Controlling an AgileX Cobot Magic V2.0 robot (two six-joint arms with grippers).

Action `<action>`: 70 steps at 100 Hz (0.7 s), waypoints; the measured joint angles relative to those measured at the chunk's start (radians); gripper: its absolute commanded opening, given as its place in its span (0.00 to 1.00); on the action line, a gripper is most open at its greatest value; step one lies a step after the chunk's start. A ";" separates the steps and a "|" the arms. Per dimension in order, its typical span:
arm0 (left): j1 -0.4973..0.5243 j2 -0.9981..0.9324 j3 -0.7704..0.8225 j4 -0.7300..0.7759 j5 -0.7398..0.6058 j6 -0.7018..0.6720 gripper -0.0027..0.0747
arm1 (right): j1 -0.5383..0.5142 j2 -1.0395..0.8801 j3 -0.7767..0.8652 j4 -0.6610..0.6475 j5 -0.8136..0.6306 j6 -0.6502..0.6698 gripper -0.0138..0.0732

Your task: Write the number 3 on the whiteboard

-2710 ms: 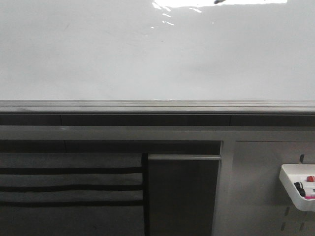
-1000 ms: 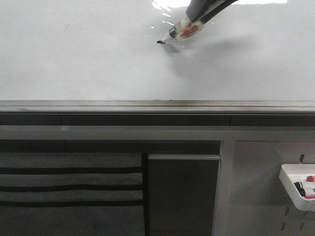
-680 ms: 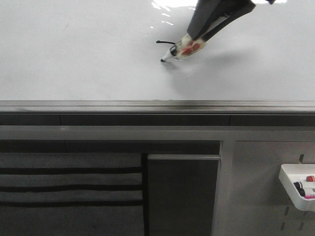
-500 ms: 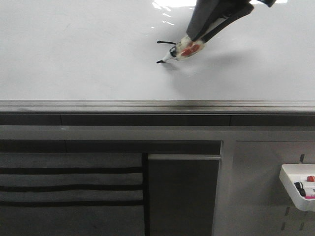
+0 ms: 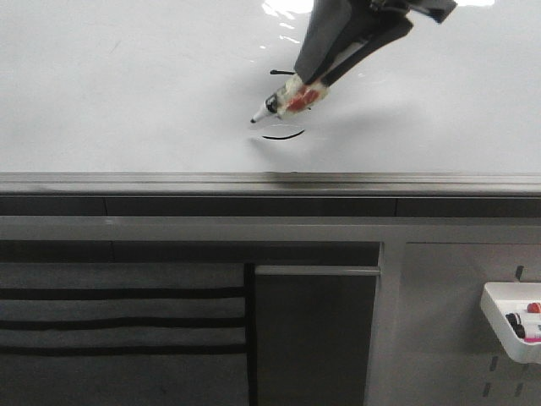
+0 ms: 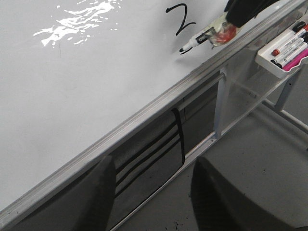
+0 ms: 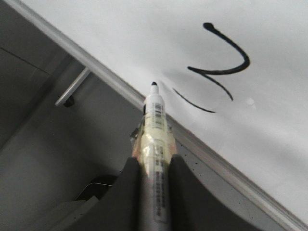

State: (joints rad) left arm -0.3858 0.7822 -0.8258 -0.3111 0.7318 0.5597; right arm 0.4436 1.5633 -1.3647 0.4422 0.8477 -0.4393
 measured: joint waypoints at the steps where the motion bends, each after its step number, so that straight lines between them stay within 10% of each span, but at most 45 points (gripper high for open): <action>1: 0.000 0.000 0.000 0.000 0.000 0.000 0.47 | 0.000 -0.012 0.002 0.002 0.004 -0.010 0.16; 70: 0.000 0.000 0.000 0.000 0.000 0.000 0.47 | 0.003 -0.461 0.219 0.062 0.021 -0.136 0.16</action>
State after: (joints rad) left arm -0.3858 0.7822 -0.8258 -0.3111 0.7318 0.5597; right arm 0.4462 1.1019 -1.1458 0.5042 0.8691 -0.5750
